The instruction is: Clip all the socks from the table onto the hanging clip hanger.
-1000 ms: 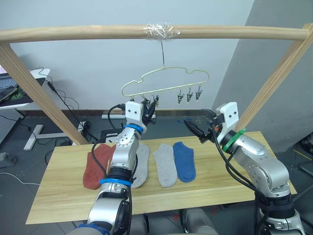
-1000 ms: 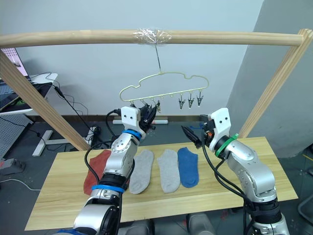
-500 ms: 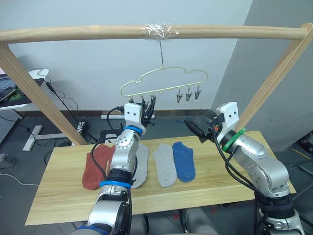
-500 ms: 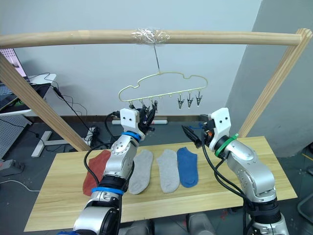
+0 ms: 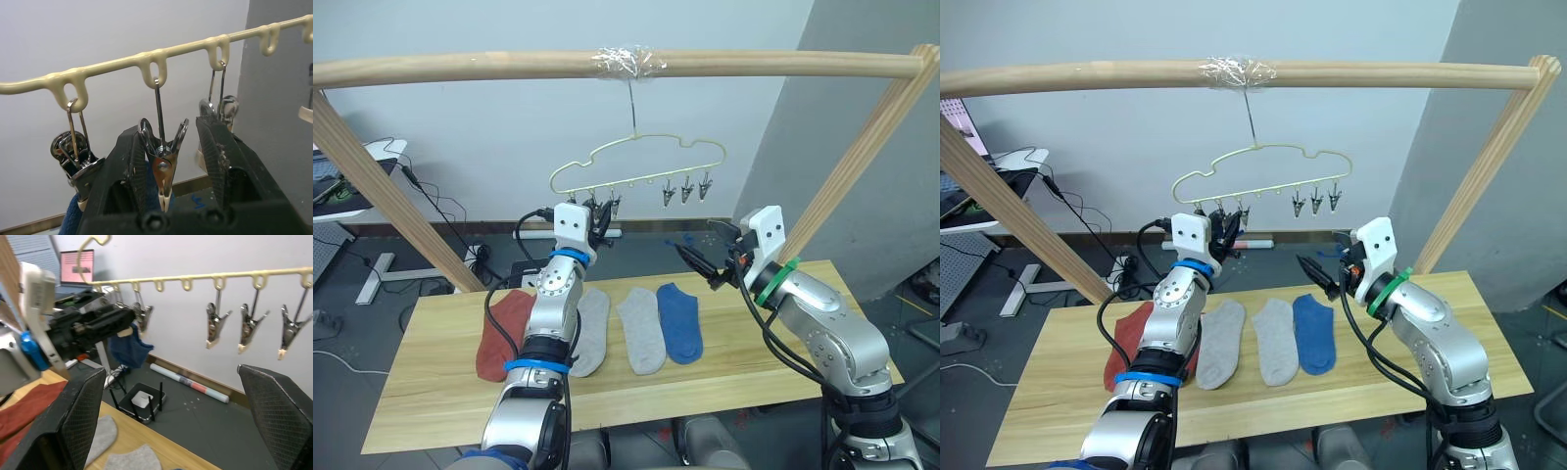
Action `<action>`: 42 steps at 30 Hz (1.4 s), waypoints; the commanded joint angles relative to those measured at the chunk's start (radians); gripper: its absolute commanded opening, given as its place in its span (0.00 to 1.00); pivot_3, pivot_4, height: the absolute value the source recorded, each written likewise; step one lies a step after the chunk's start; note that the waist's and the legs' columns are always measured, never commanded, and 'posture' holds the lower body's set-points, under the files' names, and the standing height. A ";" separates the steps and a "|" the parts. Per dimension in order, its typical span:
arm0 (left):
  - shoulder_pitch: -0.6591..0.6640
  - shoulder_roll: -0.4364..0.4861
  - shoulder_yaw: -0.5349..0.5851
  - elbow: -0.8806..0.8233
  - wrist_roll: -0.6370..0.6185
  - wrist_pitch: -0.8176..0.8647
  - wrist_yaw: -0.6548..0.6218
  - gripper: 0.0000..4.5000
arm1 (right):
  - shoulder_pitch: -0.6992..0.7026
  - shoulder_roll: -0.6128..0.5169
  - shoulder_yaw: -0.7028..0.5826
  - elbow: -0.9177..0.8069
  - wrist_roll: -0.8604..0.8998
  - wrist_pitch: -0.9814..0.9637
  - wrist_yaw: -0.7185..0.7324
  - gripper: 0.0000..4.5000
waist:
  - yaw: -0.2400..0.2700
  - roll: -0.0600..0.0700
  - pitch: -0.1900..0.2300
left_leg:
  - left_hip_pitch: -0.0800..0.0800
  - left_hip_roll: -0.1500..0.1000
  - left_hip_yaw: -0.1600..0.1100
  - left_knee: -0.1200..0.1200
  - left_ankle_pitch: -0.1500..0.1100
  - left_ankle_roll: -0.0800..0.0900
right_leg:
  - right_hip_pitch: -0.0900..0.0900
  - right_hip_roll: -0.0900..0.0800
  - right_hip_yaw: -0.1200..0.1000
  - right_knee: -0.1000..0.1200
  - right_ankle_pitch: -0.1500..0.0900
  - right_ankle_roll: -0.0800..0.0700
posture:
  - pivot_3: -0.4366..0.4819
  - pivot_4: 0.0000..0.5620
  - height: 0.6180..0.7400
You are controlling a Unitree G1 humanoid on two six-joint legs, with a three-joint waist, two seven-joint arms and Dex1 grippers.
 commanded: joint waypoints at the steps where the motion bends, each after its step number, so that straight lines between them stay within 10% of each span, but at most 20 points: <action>1: -0.024 0.009 0.000 -0.030 0.011 -0.032 0.003 0.40 | -0.003 -0.001 0.002 -0.049 0.011 -0.009 0.014 1.00 | -0.001 0.000 0.000 | 0.000 0.000 0.000 0.000 0.000 0.000 | 0.000 0.000 0.000 0.000 0.000 0.000 | 0.29 0.21 1.00; 21: -0.027 0.022 0.006 -0.032 0.019 -0.050 0.021 0.40 | 0.008 0.007 0.009 -0.086 0.058 0.016 0.040 1.00 | -0.002 0.000 0.000 | 0.000 0.000 0.000 0.000 0.000 0.000 | 0.000 0.000 0.000 0.000 0.000 0.000 | 0.29 0.22 1.00; 32: -0.020 0.042 0.009 -0.064 -0.003 -0.034 -0.018 0.04 | 0.025 -0.003 0.035 -0.041 0.009 0.038 0.015 1.00 | -0.001 0.000 0.000 | 0.000 0.000 0.000 0.000 0.000 0.000 | 0.000 0.000 0.000 0.000 0.000 0.000 | 0.32 0.22 1.00; 42: 0.031 0.116 0.065 -0.306 -0.253 0.436 -0.148 0.04 | -0.087 -0.018 0.299 0.602 -0.360 -0.182 0.027 1.00 | -0.003 0.001 0.002 | 0.002 0.000 0.000 0.000 0.000 0.000 | 0.000 0.000 0.000 0.003 0.000 0.000 | 0.37 0.24 1.00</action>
